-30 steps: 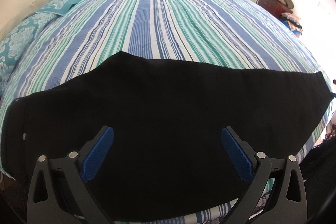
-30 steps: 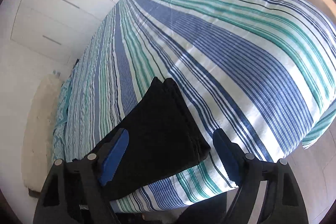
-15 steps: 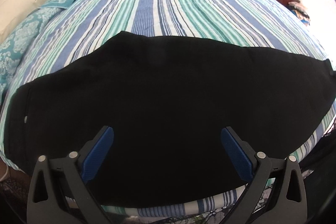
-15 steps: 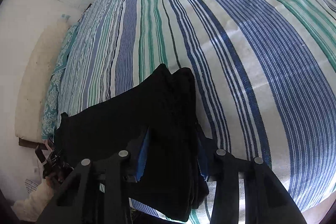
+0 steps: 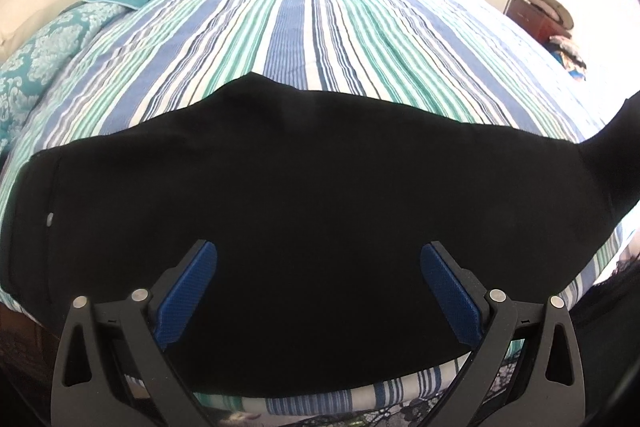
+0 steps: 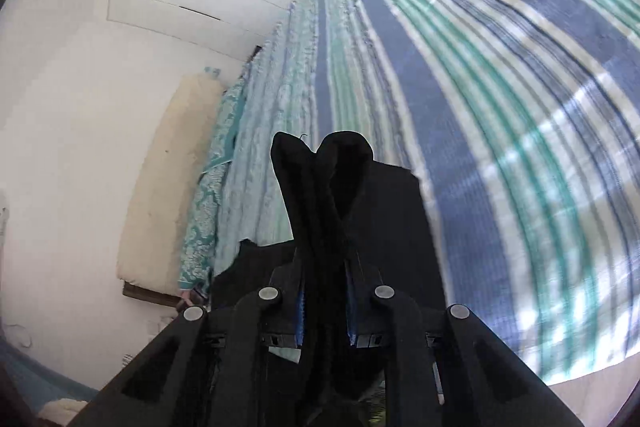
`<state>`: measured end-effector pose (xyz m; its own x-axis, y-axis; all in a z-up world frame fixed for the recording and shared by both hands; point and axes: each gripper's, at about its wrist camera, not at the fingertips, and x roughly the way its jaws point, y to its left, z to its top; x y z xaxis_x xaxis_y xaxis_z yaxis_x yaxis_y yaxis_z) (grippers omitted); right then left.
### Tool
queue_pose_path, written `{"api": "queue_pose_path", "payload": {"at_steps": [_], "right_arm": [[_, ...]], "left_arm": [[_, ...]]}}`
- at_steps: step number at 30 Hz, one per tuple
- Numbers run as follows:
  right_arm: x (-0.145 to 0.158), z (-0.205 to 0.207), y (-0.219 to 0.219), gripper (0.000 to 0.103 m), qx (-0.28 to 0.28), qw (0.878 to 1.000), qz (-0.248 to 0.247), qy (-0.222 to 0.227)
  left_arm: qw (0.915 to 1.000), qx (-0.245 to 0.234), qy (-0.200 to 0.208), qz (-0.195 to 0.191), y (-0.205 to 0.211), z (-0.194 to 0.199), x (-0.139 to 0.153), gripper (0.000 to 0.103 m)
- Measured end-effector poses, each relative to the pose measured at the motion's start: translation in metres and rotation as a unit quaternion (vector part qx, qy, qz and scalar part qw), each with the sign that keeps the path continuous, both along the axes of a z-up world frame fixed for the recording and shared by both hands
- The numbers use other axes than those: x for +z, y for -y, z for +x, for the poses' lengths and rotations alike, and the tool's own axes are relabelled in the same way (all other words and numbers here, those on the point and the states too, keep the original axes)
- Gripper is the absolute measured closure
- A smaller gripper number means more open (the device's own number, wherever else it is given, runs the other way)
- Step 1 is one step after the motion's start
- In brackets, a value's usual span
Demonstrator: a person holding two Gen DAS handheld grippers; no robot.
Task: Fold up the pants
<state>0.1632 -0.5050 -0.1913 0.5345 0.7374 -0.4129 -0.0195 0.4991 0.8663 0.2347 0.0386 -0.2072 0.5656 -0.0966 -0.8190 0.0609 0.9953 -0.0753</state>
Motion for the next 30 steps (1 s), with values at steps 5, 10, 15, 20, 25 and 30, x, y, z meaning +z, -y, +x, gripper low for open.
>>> {"api": "queue_pose_path", "payload": {"at_steps": [5,10,15,20,25,30], "right_arm": [[0.015,0.02,-0.126,0.087,0.038,0.995,0.084,0.022],[-0.006,0.045,-0.266,0.088,0.076,0.993,0.086,0.01],[-0.043,0.054,-0.375,0.081,0.114,0.993,0.031,-0.024],[-0.065,0.047,-0.382,0.05,0.073,0.992,0.089,-0.054],[-0.006,0.022,-0.321,0.035,0.074,0.991,-0.1,0.037],[0.018,-0.04,-0.278,0.025,0.048,0.946,-0.298,0.115]], "left_arm": [[0.9992,0.02,0.013,-0.031,-0.02,-0.001,0.012,0.001],[0.9968,0.05,0.023,-0.057,-0.052,-0.003,0.02,0.001],[0.9934,0.084,0.022,-0.074,-0.089,-0.004,0.019,0.001],[0.9868,0.111,0.025,-0.115,-0.114,-0.004,0.02,0.001],[0.984,0.064,0.02,-0.165,-0.092,-0.001,0.025,0.002],[0.9831,-0.034,-0.008,-0.18,-0.034,0.014,0.018,0.036]]}}
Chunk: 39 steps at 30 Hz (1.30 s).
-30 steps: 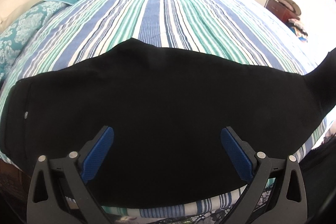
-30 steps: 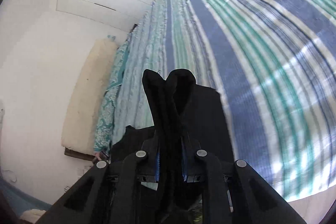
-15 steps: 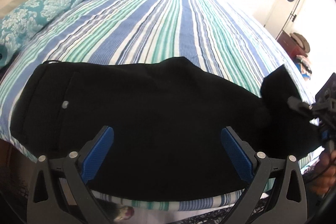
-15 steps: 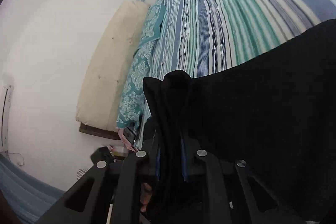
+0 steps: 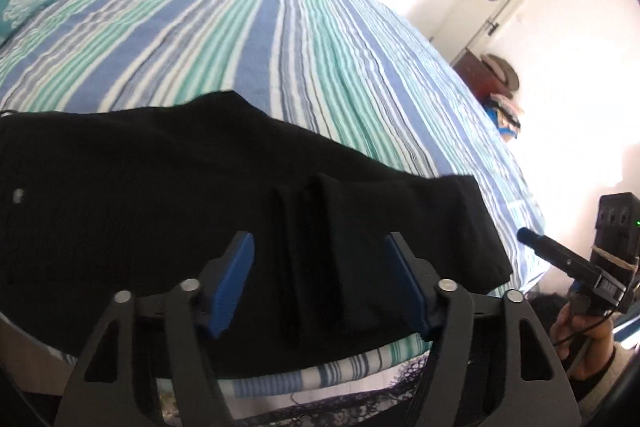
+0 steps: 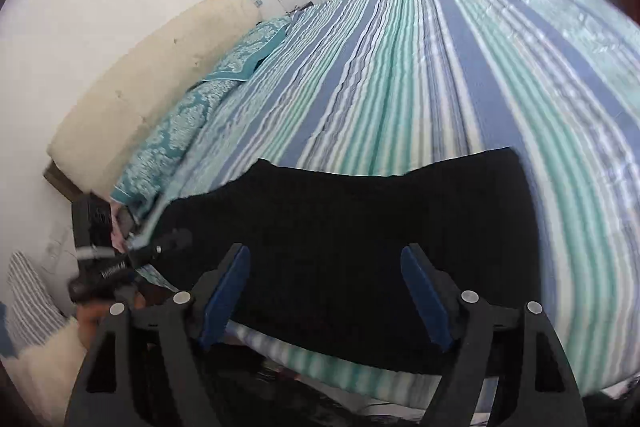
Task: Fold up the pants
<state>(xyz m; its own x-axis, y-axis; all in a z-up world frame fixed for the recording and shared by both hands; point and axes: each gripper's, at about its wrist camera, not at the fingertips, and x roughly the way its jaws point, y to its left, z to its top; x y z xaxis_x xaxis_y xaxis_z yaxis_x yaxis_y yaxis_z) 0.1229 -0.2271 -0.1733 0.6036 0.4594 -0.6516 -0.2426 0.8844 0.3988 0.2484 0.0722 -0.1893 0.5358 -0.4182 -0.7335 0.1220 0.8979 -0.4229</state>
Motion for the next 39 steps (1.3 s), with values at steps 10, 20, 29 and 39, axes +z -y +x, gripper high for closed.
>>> {"api": "queue_pose_path", "payload": {"at_steps": [10,20,29,39], "right_arm": [[-0.053,-0.061,0.01,0.021,-0.023,0.966,-0.258,-0.001],[-0.076,-0.042,0.043,0.021,-0.064,0.96,-0.272,-0.019],[-0.095,-0.022,0.071,0.013,-0.156,0.963,-0.211,-0.066],[-0.059,-0.056,0.077,0.013,-0.201,0.946,-0.25,-0.051]], "left_arm": [[0.9939,-0.055,-0.028,0.091,0.062,0.016,-0.023,0.097],[0.9914,-0.032,-0.045,0.118,0.04,0.011,-0.029,0.097],[0.9853,-0.056,-0.032,0.158,0.051,-0.001,-0.038,0.094],[0.9938,0.011,-0.037,0.105,0.005,-0.013,-0.01,0.046]]}}
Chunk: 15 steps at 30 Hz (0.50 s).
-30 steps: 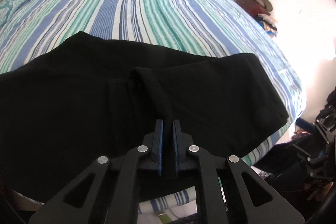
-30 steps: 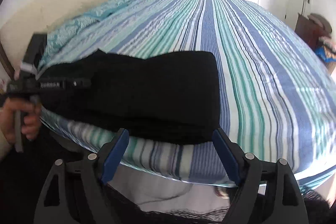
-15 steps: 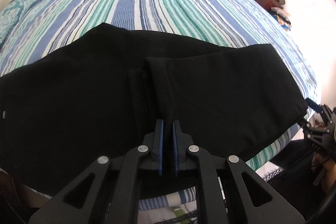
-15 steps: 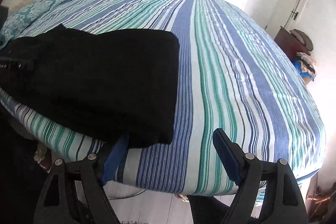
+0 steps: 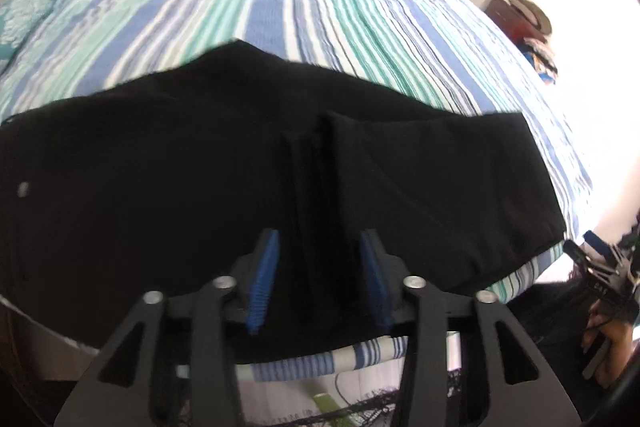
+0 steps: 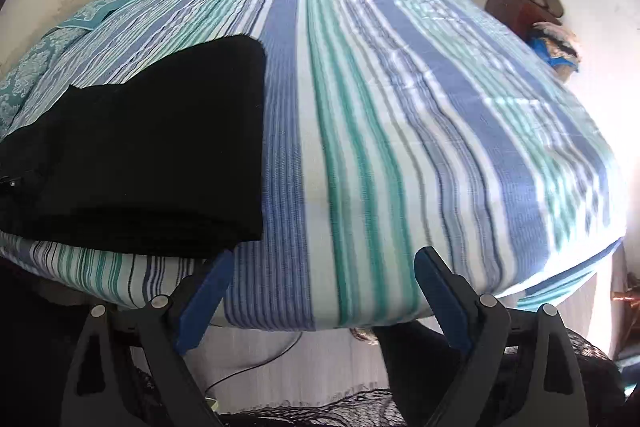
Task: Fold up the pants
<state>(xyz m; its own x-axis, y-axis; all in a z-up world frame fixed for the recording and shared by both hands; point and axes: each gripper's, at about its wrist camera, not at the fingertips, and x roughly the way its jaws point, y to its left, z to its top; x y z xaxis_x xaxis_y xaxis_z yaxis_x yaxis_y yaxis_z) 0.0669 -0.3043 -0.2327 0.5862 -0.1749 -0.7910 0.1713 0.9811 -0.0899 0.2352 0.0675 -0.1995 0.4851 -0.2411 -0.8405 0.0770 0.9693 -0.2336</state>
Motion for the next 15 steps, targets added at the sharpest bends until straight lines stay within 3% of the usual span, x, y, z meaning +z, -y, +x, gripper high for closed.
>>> {"api": "queue_pose_path", "payload": {"at_steps": [1,4,6,11,15], "right_arm": [[0.011,-0.006,0.001,0.011,-0.006,1.0,-0.007,0.027],[0.033,-0.009,-0.01,0.011,0.022,0.995,-0.008,0.096],[0.04,0.0,-0.027,0.011,0.054,0.991,0.0,0.119],[0.034,0.037,-0.081,0.011,0.138,0.985,0.005,0.108],[0.013,0.054,-0.103,0.011,0.164,0.984,0.028,0.067]], "left_arm": [[0.9997,0.016,0.018,0.002,-0.008,-0.003,0.009,0.04],[0.9961,0.047,0.069,0.026,-0.021,-0.008,0.029,0.039],[0.9941,0.039,0.096,0.033,-0.013,-0.011,0.036,0.039],[0.9895,-0.062,0.124,0.039,0.048,-0.009,0.034,0.037],[0.9888,-0.113,0.079,0.057,0.081,0.004,0.0,0.035]]}}
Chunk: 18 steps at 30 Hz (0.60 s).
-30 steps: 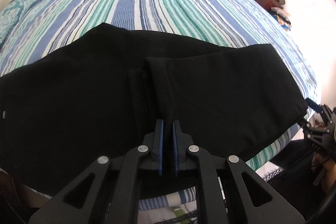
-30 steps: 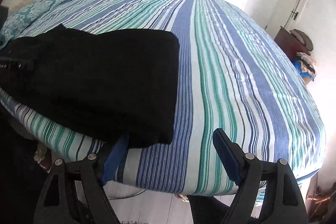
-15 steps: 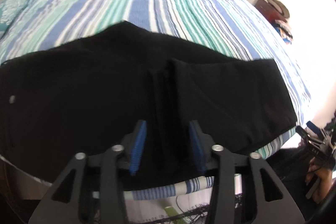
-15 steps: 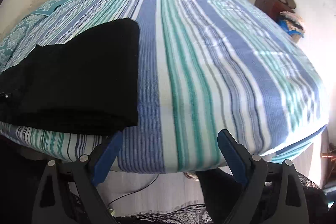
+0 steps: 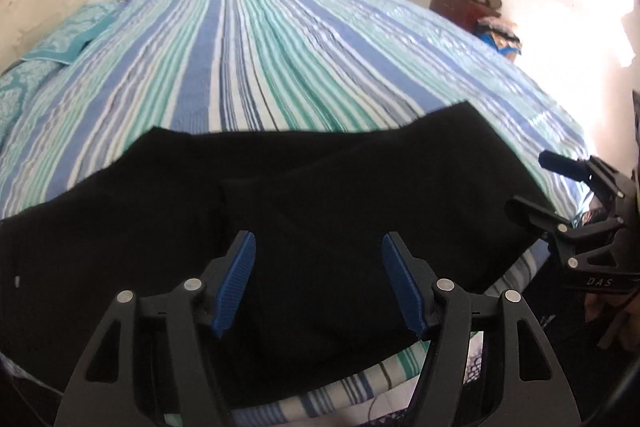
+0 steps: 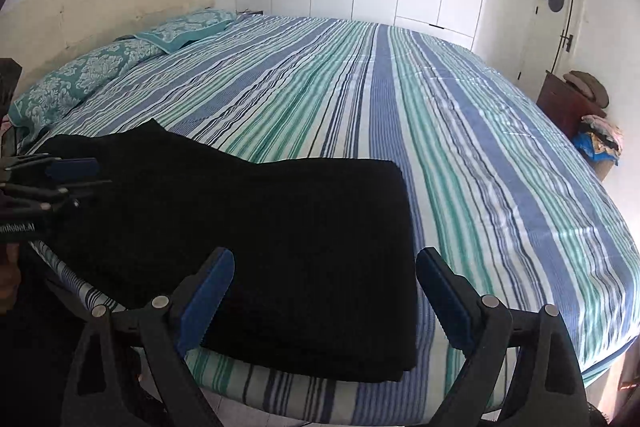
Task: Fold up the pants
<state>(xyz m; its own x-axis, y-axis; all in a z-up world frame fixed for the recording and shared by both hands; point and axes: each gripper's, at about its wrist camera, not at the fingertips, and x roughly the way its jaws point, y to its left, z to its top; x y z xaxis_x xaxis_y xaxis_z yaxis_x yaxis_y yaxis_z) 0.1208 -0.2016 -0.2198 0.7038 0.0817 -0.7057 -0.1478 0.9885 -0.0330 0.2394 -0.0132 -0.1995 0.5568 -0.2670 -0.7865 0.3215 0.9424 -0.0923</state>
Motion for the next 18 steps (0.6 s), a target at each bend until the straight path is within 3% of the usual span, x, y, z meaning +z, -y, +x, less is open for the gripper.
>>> {"api": "queue_pose_path", "payload": {"at_steps": [2,4,7,9,11,13,15,18], "right_arm": [[-0.021,0.011,-0.002,0.011,-0.003,0.999,-0.002,-0.047],[-0.039,0.015,-0.005,0.011,-0.006,0.997,-0.021,-0.08],[-0.032,0.009,-0.007,0.011,-0.013,0.998,-0.038,-0.058],[-0.017,-0.001,-0.007,0.011,-0.017,0.999,-0.046,-0.013],[-0.002,-0.007,-0.004,0.01,-0.017,0.999,-0.027,0.025],[0.003,-0.006,-0.002,0.0,-0.016,0.999,-0.003,0.035],[-0.005,0.001,-0.005,0.0,-0.014,1.0,0.005,0.012],[-0.033,0.016,-0.009,0.0,-0.016,0.998,-0.014,-0.063]], "left_arm": [[0.9991,-0.001,-0.039,0.015,0.002,0.005,-0.023,0.035],[0.9994,-0.006,-0.032,0.01,0.0,0.0,-0.028,0.034],[0.9992,-0.017,-0.032,0.019,0.002,-0.006,-0.025,0.032],[0.9993,-0.019,-0.029,0.016,0.001,-0.005,-0.026,0.032],[0.9993,-0.017,-0.029,0.013,0.002,-0.005,-0.026,0.031],[0.9993,-0.018,-0.027,0.017,0.004,-0.006,-0.025,0.03],[0.9993,-0.019,-0.026,0.019,0.007,-0.007,-0.026,0.029],[0.9993,-0.018,-0.029,0.016,0.007,-0.004,-0.027,0.028]]}}
